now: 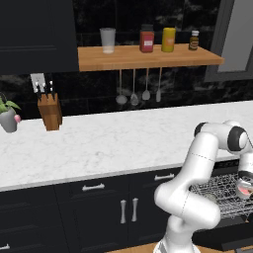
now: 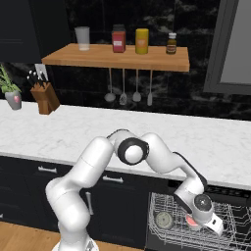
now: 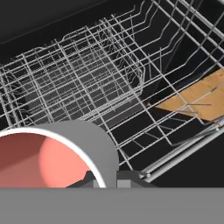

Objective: Pick up the cup and bowl from the counter, place them in the dishwasher, and close the dishwasher door.

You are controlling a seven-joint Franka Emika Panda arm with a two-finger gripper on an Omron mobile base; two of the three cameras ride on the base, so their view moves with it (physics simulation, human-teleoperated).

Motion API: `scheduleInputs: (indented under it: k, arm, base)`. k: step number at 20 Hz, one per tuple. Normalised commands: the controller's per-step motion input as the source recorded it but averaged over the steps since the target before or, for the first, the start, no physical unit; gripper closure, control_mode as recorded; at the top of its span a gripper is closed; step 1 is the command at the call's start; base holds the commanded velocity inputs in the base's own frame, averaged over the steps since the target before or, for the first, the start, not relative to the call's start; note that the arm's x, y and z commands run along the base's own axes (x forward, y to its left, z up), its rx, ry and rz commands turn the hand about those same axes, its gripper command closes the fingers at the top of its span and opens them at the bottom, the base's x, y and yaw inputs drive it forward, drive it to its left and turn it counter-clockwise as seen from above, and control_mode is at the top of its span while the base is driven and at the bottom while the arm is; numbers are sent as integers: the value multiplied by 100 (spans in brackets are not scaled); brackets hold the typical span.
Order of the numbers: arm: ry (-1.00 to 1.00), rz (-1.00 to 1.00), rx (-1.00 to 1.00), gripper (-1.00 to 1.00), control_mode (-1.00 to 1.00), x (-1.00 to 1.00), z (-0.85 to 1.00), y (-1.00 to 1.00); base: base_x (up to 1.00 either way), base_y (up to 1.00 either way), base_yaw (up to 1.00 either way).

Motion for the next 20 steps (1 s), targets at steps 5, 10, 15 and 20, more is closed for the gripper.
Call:
scheduleInputs:
  k: [5, 10, 15, 20]
  arm:
    - [0, 0, 0, 100, -100, 0, -34, 0]
    - [0, 0, 0, 100, -100, 0, -33, 0]
    - [1, 0, -1, 100, -100, 0, -23, 0]
    - [0, 0, -1, 100, -100, 0, -22, 0]
  base:
    - [0, 0, 0]
    - [0, 0, 0]
    - [0, 0, 0]
    - [0, 0, 0]
